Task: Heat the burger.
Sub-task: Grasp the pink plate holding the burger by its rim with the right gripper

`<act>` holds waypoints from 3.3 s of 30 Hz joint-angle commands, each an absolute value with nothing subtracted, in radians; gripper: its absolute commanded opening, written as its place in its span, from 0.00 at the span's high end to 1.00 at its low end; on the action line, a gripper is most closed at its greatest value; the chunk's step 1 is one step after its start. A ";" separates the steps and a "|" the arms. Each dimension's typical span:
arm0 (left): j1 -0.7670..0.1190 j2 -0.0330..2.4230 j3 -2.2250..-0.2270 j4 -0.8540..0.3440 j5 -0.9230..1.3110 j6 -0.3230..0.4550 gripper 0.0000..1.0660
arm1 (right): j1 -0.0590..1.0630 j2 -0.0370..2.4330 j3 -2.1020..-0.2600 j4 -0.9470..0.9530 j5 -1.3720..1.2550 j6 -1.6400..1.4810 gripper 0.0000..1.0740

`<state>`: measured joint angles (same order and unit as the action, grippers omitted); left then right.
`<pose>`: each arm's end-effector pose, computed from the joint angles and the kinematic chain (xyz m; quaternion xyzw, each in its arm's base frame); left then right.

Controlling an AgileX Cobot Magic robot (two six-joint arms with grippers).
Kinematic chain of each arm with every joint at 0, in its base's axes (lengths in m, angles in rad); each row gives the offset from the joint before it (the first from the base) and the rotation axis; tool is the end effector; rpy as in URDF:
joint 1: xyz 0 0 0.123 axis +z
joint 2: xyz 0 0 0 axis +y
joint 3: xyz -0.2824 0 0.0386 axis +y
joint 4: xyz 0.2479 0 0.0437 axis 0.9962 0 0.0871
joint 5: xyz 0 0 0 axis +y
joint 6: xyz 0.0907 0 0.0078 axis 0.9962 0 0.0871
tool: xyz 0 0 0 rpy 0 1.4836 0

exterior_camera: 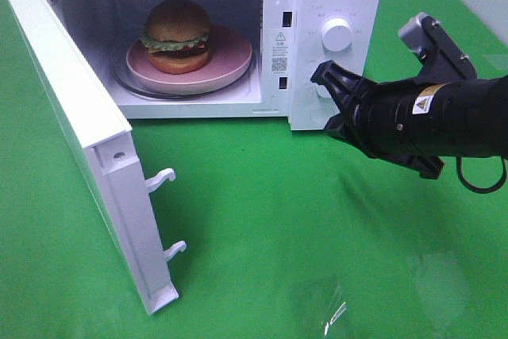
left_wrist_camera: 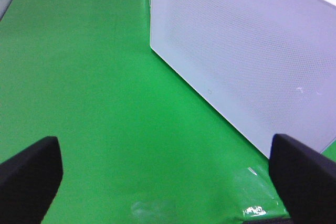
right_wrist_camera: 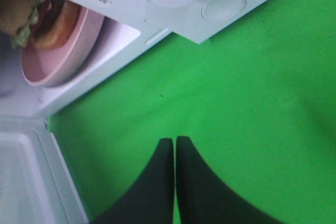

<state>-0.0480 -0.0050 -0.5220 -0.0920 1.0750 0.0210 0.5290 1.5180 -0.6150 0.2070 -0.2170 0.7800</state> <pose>-0.0094 -0.0069 0.2823 0.0320 0.8484 -0.0530 0.5257 0.2492 0.1410 0.1878 0.2089 0.8601 0.3046 0.3519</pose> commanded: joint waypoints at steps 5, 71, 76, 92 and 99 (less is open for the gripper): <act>-0.046 -0.021 -0.517 -0.096 1.071 0.024 0.06 | 0.527 1.436 -0.617 0.199 0.041 0.458 0.98; -0.046 -0.021 -0.517 -0.096 1.071 0.024 0.06 | 0.678 1.862 -1.282 -0.296 0.268 -0.944 0.16; -0.046 -0.021 -0.517 -0.096 1.071 0.024 0.06 | 0.678 1.924 -1.346 -0.295 0.267 -0.944 0.17; -0.046 -0.021 -0.517 -0.096 1.071 0.024 0.06 | 0.678 2.131 -1.561 -0.288 0.275 -0.941 0.19; -0.046 -0.021 -0.517 -0.096 1.071 0.024 0.06 | 0.675 2.185 -1.614 -0.287 0.275 -0.940 0.20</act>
<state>-0.0480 -0.0050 -0.5220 -0.0920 1.0750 0.0210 0.6780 2.1820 -1.6060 -0.2900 0.2710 -0.9510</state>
